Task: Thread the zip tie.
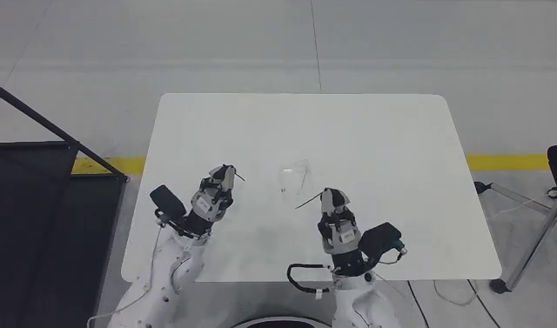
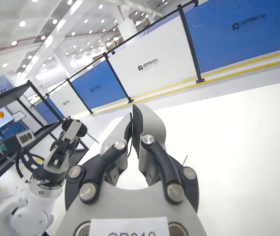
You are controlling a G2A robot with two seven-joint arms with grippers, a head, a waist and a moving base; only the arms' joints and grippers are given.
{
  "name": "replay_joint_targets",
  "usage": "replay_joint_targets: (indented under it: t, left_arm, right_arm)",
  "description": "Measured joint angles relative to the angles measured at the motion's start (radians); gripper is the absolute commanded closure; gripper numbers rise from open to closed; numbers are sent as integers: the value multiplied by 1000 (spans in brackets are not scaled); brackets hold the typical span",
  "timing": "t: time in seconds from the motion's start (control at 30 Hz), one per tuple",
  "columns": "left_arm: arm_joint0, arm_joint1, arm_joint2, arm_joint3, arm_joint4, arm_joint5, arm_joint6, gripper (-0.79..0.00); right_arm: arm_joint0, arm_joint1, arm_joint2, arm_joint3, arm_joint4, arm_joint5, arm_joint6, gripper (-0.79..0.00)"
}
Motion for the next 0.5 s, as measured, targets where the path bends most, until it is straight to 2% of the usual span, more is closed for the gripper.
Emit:
replay_joint_targets:
  t: [0.17,0.5]
  left_arm:
    - [-29,-19,75,48,73,81,85,0]
    - [-35,-23,92,62,83,89,102,0]
  right_arm:
    - [-26,-17,-34,9,66,99,-134,0]
    - [-27,-19,-40,8,84,106,-142,0]
